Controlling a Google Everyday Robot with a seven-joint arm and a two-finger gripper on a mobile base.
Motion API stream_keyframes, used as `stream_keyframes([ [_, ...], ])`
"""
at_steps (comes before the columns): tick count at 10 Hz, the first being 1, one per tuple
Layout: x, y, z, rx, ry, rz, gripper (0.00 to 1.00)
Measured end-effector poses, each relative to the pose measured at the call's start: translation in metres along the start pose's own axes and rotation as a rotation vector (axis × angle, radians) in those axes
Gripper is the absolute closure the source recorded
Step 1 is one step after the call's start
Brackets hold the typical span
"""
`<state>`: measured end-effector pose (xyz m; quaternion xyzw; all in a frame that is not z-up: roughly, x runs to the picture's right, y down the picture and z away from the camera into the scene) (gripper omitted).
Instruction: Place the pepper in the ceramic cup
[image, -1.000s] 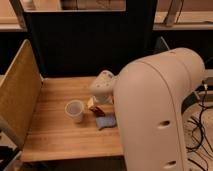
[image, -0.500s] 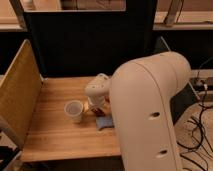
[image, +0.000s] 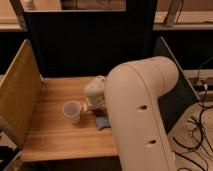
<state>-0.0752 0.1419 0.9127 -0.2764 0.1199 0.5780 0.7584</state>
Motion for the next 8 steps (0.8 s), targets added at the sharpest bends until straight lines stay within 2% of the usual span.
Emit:
stream_keyframes([
  [5, -0.009, -0.033, 0.001, 0.055, -0.013, 0.044, 0.78],
  [7, -0.008, -0.042, -0.003, 0.063, -0.023, 0.067, 0.97],
  [8, -0.008, -0.042, -0.004, 0.063, -0.026, 0.075, 1.0],
])
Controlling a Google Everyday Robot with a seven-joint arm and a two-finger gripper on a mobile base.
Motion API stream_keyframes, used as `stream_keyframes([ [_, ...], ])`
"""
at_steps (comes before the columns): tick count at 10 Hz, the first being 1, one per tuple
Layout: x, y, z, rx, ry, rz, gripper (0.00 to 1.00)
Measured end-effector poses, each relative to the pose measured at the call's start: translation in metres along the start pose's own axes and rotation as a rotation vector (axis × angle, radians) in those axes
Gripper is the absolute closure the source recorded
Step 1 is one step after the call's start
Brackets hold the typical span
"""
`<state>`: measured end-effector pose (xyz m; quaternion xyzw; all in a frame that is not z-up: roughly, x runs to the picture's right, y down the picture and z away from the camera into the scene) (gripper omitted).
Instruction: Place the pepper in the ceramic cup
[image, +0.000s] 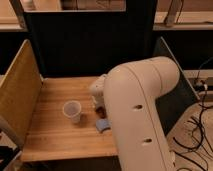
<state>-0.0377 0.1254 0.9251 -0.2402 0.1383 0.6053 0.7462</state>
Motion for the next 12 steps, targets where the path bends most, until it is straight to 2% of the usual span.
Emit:
stream_keyframes([
  [3, -0.007, -0.004, -0.009, -0.012, -0.025, 0.039, 1.0],
  [5, -0.023, -0.017, -0.025, 0.002, -0.072, 0.068, 1.0],
  [7, -0.053, -0.036, -0.055, 0.026, -0.163, 0.108, 1.0],
  [8, -0.062, -0.042, -0.066, 0.032, -0.195, 0.119, 1.0],
  [9, -0.078, -0.048, -0.087, 0.041, -0.251, 0.132, 1.0],
  [12, -0.104, -0.048, -0.135, 0.046, -0.367, 0.132, 1.0],
])
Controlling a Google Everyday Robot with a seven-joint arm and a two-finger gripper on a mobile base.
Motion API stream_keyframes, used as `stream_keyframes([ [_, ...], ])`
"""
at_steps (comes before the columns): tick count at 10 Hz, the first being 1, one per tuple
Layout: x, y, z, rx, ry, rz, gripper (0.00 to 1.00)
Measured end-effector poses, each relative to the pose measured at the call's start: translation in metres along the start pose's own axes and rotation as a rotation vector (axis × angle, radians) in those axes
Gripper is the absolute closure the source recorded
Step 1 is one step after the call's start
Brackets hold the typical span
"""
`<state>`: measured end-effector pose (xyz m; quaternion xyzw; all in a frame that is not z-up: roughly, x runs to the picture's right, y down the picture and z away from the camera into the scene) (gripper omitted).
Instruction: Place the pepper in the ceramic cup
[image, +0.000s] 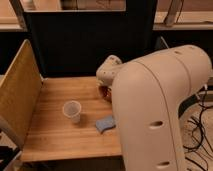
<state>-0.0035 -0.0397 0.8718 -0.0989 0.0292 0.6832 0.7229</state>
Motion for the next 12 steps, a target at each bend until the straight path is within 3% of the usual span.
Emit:
stream_keyframes([
  [4, -0.03, 0.028, -0.04, -0.016, -0.106, -0.063, 1.0],
  [6, -0.037, 0.053, -0.057, -0.048, -0.141, -0.102, 1.0],
  [7, -0.036, 0.067, -0.061, -0.071, -0.146, -0.116, 1.0],
  [12, -0.035, 0.066, -0.061, -0.069, -0.144, -0.116, 1.0],
])
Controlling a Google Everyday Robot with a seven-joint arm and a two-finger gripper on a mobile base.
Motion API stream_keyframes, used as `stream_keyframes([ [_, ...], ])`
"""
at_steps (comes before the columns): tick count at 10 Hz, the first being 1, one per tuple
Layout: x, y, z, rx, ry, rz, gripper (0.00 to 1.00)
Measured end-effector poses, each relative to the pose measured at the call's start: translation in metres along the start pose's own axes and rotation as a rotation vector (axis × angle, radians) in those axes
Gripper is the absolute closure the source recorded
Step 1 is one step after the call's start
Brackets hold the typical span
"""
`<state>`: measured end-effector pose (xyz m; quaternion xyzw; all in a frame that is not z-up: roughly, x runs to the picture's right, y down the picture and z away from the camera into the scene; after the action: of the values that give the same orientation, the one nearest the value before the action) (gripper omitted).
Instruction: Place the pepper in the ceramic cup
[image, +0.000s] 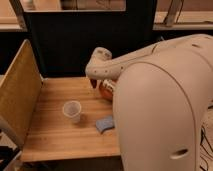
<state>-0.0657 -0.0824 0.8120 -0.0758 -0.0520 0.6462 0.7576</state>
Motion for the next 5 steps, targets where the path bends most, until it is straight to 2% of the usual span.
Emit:
stream_keyframes([
  [2, -0.007, 0.007, -0.005, -0.008, -0.018, -0.025, 1.0],
  [5, -0.016, 0.042, -0.029, -0.051, -0.059, -0.114, 1.0],
])
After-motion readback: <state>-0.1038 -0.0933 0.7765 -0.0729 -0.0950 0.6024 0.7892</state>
